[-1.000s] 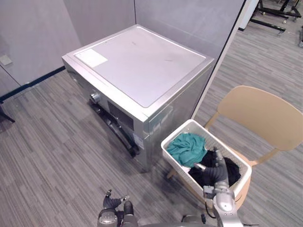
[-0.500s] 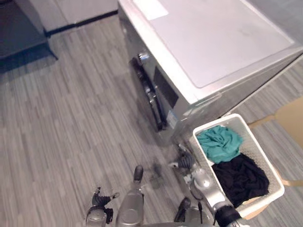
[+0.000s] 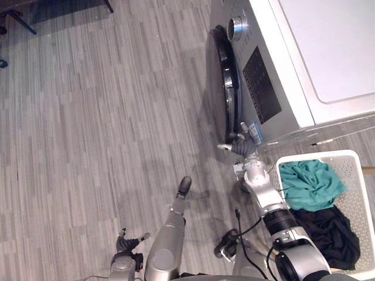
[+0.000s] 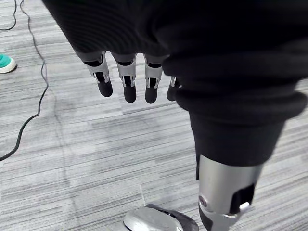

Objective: Pick up the laundry basket with both hands and put the clothes into the washing machine.

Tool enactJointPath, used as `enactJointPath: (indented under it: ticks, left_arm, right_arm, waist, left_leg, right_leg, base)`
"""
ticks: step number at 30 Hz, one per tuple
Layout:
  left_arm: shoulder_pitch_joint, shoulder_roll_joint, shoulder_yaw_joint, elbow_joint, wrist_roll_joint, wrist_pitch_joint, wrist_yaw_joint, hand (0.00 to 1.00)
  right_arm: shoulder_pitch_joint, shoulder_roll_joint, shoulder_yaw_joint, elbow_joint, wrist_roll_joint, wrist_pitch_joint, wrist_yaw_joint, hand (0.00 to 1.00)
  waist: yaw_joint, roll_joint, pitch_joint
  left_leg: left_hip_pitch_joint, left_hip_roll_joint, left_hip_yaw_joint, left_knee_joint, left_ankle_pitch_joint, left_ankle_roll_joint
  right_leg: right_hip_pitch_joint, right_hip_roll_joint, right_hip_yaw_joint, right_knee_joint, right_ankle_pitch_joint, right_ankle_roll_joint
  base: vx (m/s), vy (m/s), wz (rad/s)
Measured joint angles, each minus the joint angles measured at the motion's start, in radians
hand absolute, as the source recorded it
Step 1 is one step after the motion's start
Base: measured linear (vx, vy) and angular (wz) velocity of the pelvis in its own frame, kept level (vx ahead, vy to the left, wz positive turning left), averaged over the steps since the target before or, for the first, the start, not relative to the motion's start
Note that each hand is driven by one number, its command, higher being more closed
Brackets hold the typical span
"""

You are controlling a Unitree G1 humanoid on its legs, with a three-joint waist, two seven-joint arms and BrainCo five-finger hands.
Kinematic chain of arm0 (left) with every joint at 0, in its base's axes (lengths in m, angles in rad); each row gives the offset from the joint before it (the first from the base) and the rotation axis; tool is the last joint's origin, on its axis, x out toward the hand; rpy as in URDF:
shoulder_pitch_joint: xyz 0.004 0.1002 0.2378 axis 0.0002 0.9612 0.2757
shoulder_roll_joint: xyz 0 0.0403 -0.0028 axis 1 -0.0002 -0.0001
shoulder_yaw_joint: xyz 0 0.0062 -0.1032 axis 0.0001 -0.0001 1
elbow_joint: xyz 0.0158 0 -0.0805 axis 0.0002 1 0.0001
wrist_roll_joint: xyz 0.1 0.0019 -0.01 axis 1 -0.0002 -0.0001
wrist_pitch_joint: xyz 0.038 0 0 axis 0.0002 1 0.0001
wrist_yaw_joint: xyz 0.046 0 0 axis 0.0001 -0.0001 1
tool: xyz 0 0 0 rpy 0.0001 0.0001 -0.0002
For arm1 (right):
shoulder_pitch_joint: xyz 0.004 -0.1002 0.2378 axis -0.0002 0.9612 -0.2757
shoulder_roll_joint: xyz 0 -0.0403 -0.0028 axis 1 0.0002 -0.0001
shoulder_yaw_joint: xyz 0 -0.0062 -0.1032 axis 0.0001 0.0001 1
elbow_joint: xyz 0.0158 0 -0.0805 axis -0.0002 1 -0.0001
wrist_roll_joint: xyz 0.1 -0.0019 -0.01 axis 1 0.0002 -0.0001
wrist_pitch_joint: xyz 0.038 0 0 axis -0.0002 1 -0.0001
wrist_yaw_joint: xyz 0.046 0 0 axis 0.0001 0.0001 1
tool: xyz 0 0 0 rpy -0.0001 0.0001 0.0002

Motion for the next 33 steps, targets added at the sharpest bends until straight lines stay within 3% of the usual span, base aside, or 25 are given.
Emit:
enactJointPath:
  ticks: [5, 10, 17, 22, 26, 30, 33]
  left_arm:
    - [-0.008, 0.010, -0.012, -0.036, -0.013, -0.007, -0.001, 0.00]
    - [-0.051, 0.041, -0.040, -0.066, -0.042, -0.019, 0.000, 0.00]
    - [-0.091, 0.044, -0.057, -0.067, -0.059, -0.022, 0.003, 0.00]
    - [-0.117, 0.029, -0.098, -0.117, -0.058, -0.026, 0.005, 0.00]
    - [-0.116, 0.013, -0.093, -0.154, -0.061, -0.032, 0.011, 0.00]
    - [-0.113, 0.000, -0.073, -0.153, -0.083, -0.033, 0.016, 0.00]
    - [-0.113, -0.004, -0.064, -0.151, -0.097, -0.033, 0.015, 0.00]
  right_arm:
    - [-0.185, -0.011, 0.001, 0.198, 0.047, 0.013, -0.003, 0.00]
    - [-0.383, -0.039, 0.002, 0.321, 0.136, 0.028, 0.015, 0.00]
    - [-0.526, 0.052, 0.003, 0.351, 0.227, 0.035, -0.014, 0.00]
    - [-0.723, 0.097, -0.048, 0.351, 0.298, 0.021, -0.018, 0.00]
    - [-0.874, 0.028, -0.093, 0.340, 0.327, -0.022, -0.036, 0.00]
    - [-0.913, -0.033, -0.102, 0.339, 0.354, -0.028, -0.054, 0.00]
    - [-0.913, -0.070, -0.098, 0.341, 0.365, -0.018, -0.053, 0.00]
  waist:
    - [-0.001, -0.011, 0.026]
    - [0.029, -0.006, 0.053]
    - [0.058, -0.006, 0.069]
    - [0.139, 0.020, 0.083]
    - [0.194, 0.039, 0.093]
    - [0.220, 0.039, 0.093]
    - [0.216, 0.039, 0.093]
  left_leg:
    - [-0.027, 0.002, -0.002, 0.000, 0.011, 0.013]
    - [-0.076, 0.005, -0.026, 0.000, 0.010, 0.018]
    - [-0.110, 0.000, -0.082, 0.000, 0.021, 0.003]
    - [-0.135, -0.031, -0.176, 0.011, 0.009, -0.019]
    - [-0.146, -0.076, -0.246, 0.013, 0.011, -0.026]
    - [-0.146, -0.116, -0.251, 0.015, 0.014, -0.030]
    - [-0.145, -0.118, -0.242, 0.018, 0.014, -0.030]
  right_leg:
    - [-0.021, 0.004, 0.003, 0.004, 0.001, 0.000]
    - [-0.058, 0.010, -0.007, 0.014, -0.002, -0.005]
    - [-0.046, 0.030, -0.061, -0.015, 0.002, 0.002]
    - [0.014, 0.035, -0.182, -0.033, -0.028, 0.010]
    - [0.062, 0.019, -0.276, -0.037, -0.048, 0.024]
    - [0.096, 0.014, -0.295, -0.070, -0.047, 0.024]
    - [0.104, 0.019, -0.293, -0.099, -0.036, 0.033]
  base:
    - [-0.04, -0.001, 0.01]
    - [-0.04, -0.004, 0.11]
    - [0.05, -0.052, 0.19]
    - [0.06, -0.098, 0.60]
    - [0.11, -0.103, 0.83]
    - [0.10, -0.037, 0.51]
    - [0.00, 0.014, -0.09]
